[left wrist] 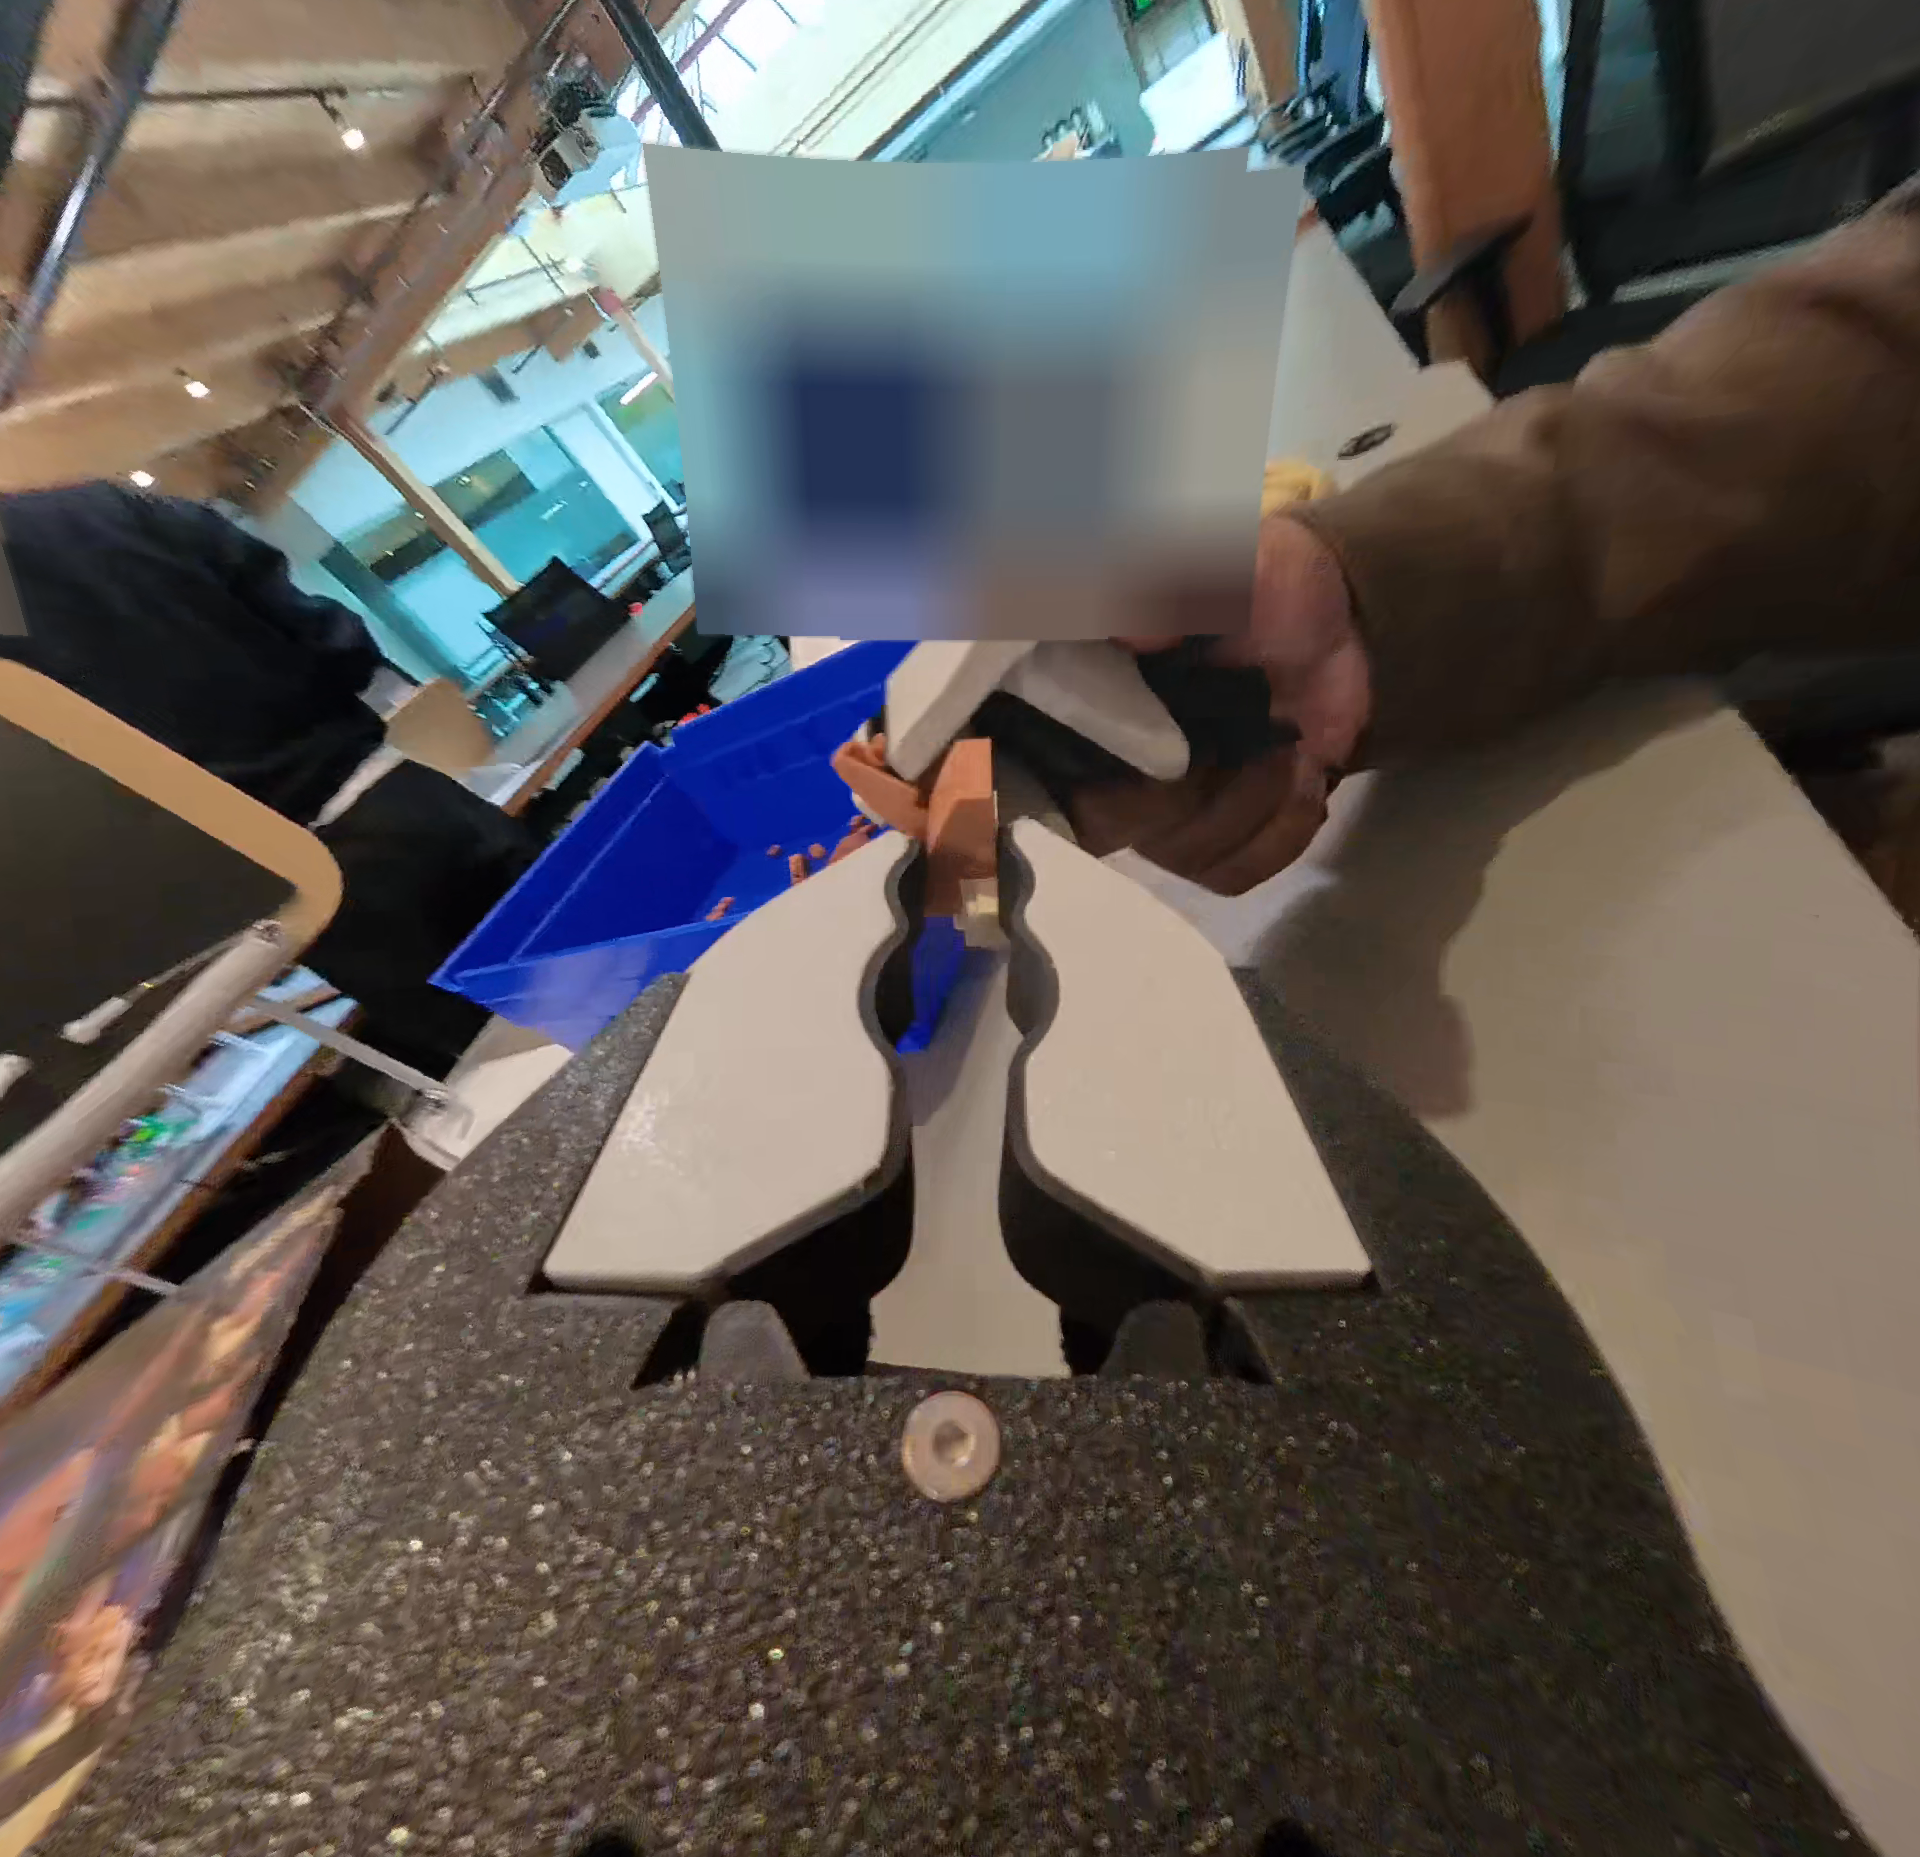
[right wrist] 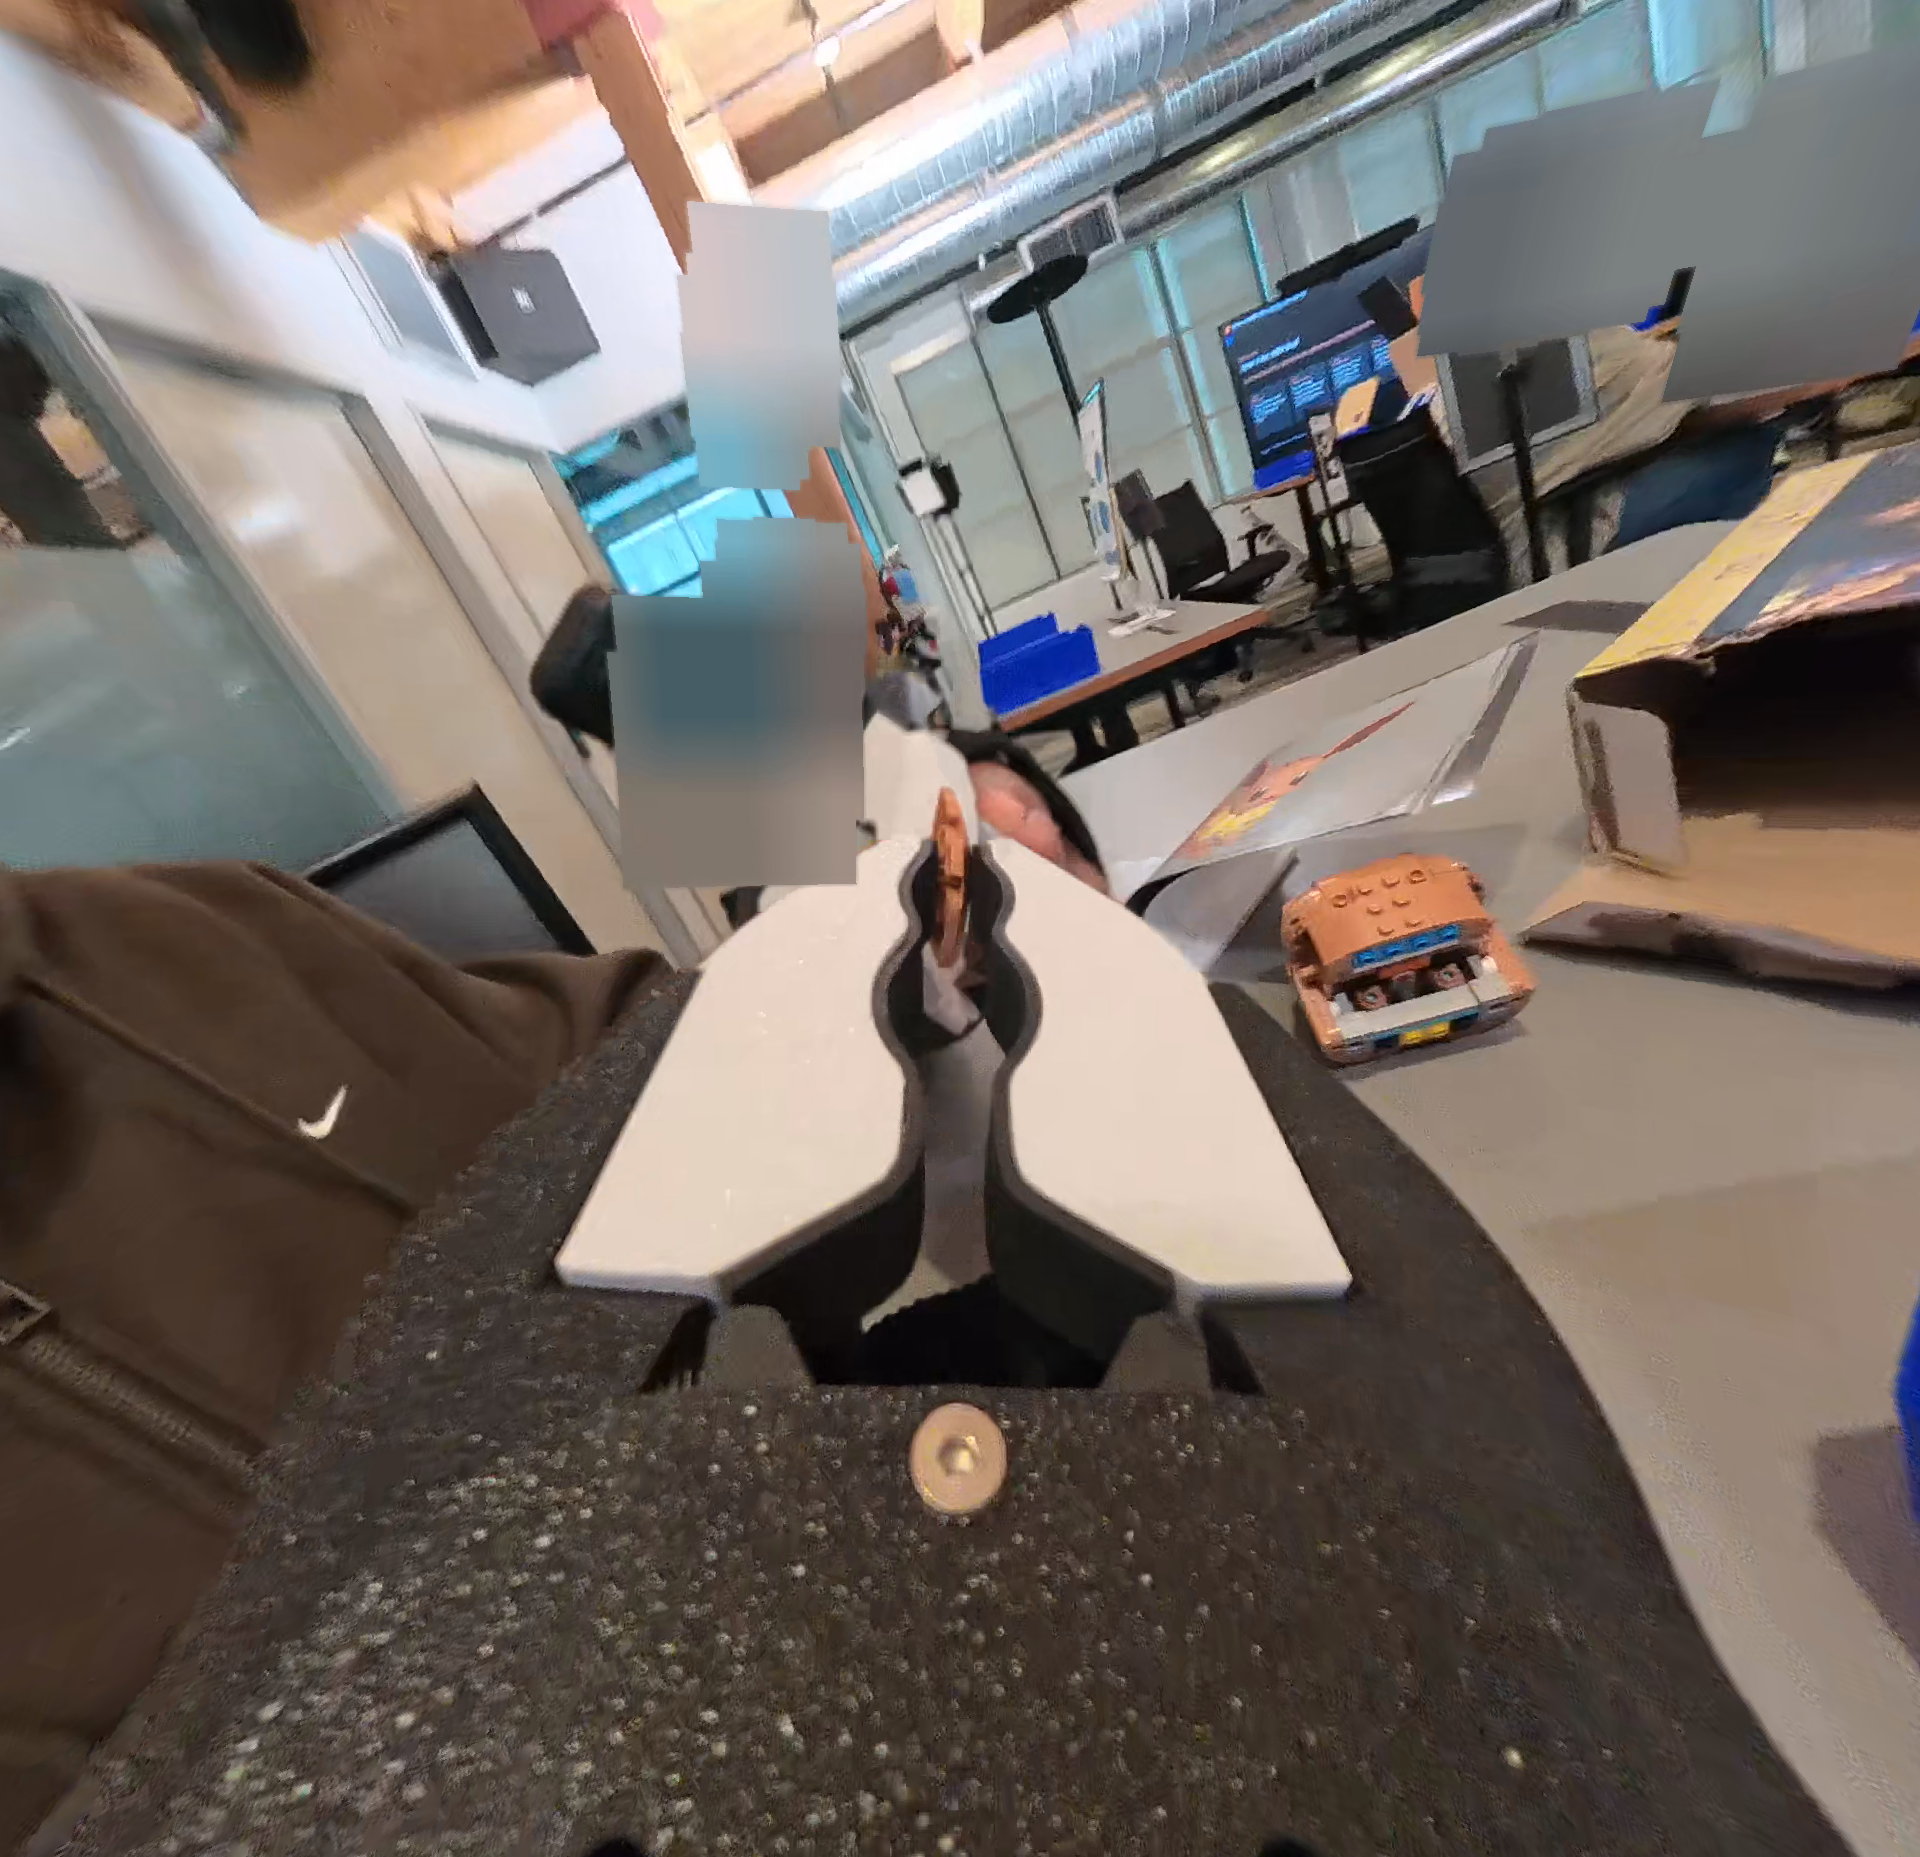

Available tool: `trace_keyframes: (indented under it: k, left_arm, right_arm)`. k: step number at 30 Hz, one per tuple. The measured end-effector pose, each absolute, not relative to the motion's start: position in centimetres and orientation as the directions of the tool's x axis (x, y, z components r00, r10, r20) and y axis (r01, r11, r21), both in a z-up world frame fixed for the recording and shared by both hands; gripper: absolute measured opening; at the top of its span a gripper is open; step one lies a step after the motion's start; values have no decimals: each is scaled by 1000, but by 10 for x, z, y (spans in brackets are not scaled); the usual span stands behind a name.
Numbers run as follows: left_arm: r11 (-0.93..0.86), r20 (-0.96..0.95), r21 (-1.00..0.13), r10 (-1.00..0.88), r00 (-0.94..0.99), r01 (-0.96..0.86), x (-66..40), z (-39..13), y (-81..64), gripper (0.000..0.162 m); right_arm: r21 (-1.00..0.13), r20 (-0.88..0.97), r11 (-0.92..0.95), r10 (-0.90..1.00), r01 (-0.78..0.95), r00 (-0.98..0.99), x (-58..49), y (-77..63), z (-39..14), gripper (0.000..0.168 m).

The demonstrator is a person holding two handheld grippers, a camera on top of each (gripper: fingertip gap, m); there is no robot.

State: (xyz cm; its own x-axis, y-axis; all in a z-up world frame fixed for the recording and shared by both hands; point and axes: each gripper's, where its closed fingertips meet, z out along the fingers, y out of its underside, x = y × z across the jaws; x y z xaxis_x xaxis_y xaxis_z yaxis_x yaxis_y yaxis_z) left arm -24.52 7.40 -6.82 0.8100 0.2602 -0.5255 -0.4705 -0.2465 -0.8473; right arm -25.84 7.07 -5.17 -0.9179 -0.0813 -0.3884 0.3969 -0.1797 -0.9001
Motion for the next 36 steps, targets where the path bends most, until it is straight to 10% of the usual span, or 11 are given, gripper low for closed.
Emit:
trace_keyframes:
  k: [8,11,20,27,36]
  left_arm:
    - [-181,-331,-940,268,905,-290,-252,-74,77,13]
    - [-176,-281,-955,275,919,-239,-256,-78,79,13]
    - [-341,-443,-881,355,823,-327,-271,-89,75,13]
    - [-608,-775,-615,350,526,-501,-289,-97,71,13]
    - [-763,-906,-402,254,337,-506,-300,-109,69,14]
  right_arm:
    - [-997,-9,48,709,61,-705,-372,160,-69,7]
    - [-965,78,198,843,173,-532,-408,198,-101,32]
    - [-962,268,170,473,-212,-839,-320,115,-64,24]
    - [-990,61,136,223,-31,-973,-272,60,-82,27]
    - [-978,-40,175,358,109,-933,-290,57,-99,19]
